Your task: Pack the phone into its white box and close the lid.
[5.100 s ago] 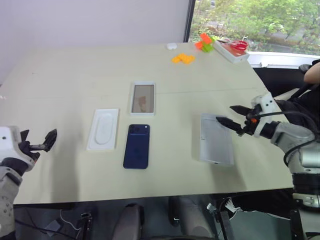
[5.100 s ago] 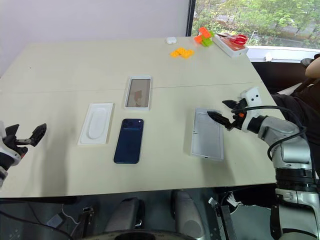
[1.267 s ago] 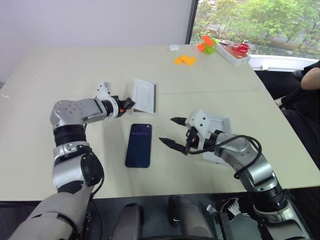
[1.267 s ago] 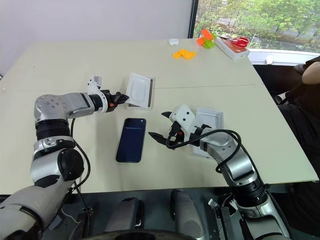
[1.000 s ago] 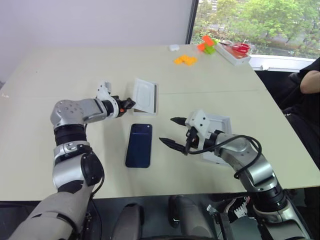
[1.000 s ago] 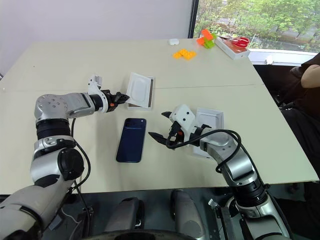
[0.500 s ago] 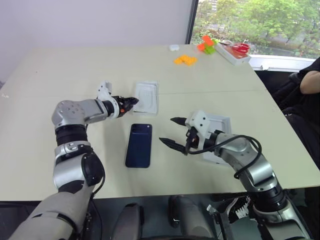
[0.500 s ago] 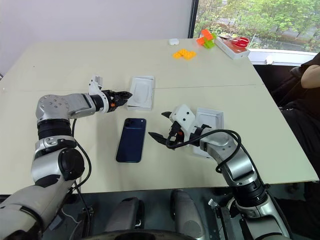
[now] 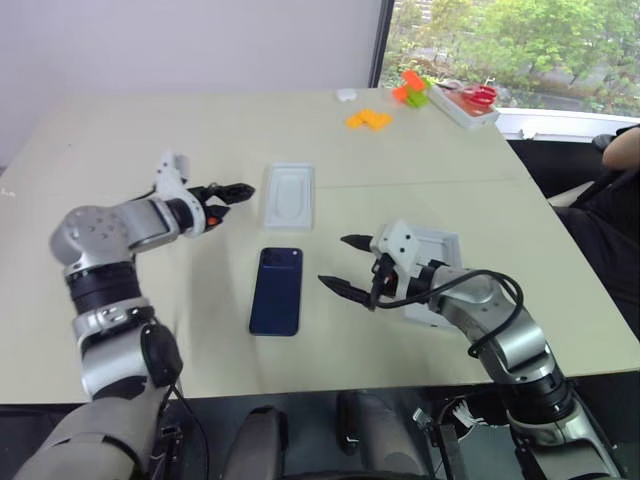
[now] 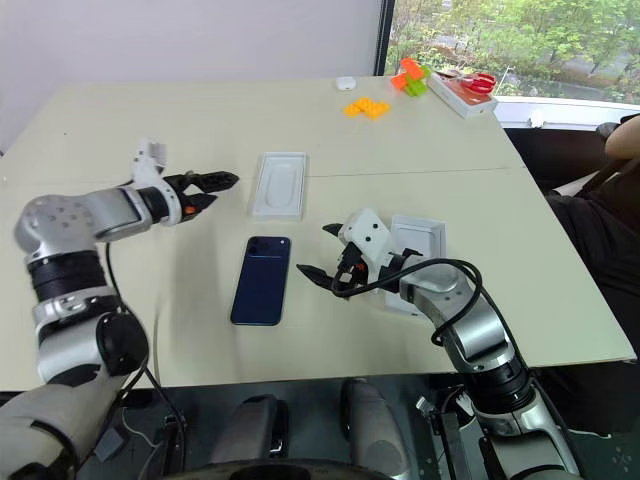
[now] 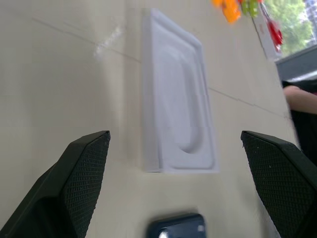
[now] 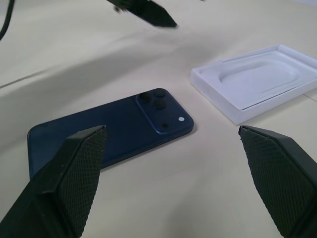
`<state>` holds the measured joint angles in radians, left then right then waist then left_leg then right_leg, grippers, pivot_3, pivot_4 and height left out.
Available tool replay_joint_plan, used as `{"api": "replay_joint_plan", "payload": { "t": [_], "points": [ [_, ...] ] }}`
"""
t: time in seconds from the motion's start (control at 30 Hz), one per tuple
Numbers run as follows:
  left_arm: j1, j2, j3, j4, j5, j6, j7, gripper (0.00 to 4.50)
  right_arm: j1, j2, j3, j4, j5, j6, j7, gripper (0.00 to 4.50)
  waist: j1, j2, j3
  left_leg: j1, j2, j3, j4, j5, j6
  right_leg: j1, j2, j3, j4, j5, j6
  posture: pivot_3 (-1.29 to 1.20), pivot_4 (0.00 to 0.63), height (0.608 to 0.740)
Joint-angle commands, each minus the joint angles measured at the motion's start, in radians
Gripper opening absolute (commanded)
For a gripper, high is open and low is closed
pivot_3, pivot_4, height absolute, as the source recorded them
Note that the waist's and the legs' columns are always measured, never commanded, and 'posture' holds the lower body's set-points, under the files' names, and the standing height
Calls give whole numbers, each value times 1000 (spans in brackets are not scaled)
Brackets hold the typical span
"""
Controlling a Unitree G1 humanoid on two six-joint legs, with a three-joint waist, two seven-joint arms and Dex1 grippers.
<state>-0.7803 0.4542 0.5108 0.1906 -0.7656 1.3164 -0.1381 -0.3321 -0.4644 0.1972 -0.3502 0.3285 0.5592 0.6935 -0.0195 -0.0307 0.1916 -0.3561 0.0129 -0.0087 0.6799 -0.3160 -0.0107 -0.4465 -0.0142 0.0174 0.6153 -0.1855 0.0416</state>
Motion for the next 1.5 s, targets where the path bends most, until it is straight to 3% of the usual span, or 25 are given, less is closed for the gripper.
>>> {"api": "replay_joint_plan", "payload": {
  "t": [0.03, 0.23, 0.43, 0.53, 0.63, 0.77, 1.03, 1.27, 1.5],
  "points": [
    [63, 38, -50, -149, 25, -82, -56, 4447, -18, 4, -21, -37, 15, 5, -2, 4500, 4, 0, 0, 0, 0, 0, 0, 0, 0, 0, 0, 0, 0, 0, 0, 0, 150, 726],
    [339, 174, -91, -336, 73, -148, -149, 4447, -30, 4, -12, -19, 0, 12, -5, 4500, -1, 1, 1, 0, 0, 2, -1, 0, -1, -1, -1, 2, -1, -2, -3, 0, 150, 726],
    [438, 125, 79, -423, -110, 102, -147, 4447, -55, -15, 38, 22, -61, -4, 14, 4500, 5, 1, 1, -1, 0, 2, 0, 0, -1, -1, -1, 0, -1, -5, 0, 0, 150, 726],
    [432, 55, 157, -463, -175, 251, -107, 4500, -76, -26, 70, 54, -98, -8, 26, 3581, 2, 0, 1, -1, 0, 2, 0, 0, -1, -1, -1, 1, -1, -5, 0, 0, 150, 726],
    [452, 2, 163, -491, -268, 298, -38, 4500, -93, -41, 122, 83, -149, -38, 51, 2105, 0, 0, 1, -1, -1, 2, 0, 0, -1, -1, -1, 1, -1, -4, 1, 0, 150, 726],
    [513, 27, 50, -430, -475, 298, 77, 4500, -128, -29, 200, 120, -221, -73, 69, 70, -2, 0, 1, 0, 1, 1, 0, 0, -1, -1, 0, 2, 0, -4, 2, 0, 150, 726],
    [527, -5, -20, -363, -769, 265, 356, 4500, -166, 19, 304, 201, -303, -87, 101, 70, 4, 1, 0, 0, 0, 0, 0, 0, -1, 0, -1, 1, 0, -4, 0, 0, 150, 726],
    [615, 137, -251, -368, -1150, 4, 597, 4500, -183, 88, 344, 258, -335, -106, 123, 70, 5, 1, 0, 1, -1, 0, 0, 0, -1, 1, -6, 2, -1, -2, -4, 0, 150, 726],
    [648, 208, -364, -405, -1207, -144, 606, 4500, -194, 129, 337, 304, -342, -153, 144, 70, 3, 1, -1, 2, -1, 0, 0, 0, -1, 1, -2, 1, -1, -3, -4, 0, 150, 726]
  ]
}}
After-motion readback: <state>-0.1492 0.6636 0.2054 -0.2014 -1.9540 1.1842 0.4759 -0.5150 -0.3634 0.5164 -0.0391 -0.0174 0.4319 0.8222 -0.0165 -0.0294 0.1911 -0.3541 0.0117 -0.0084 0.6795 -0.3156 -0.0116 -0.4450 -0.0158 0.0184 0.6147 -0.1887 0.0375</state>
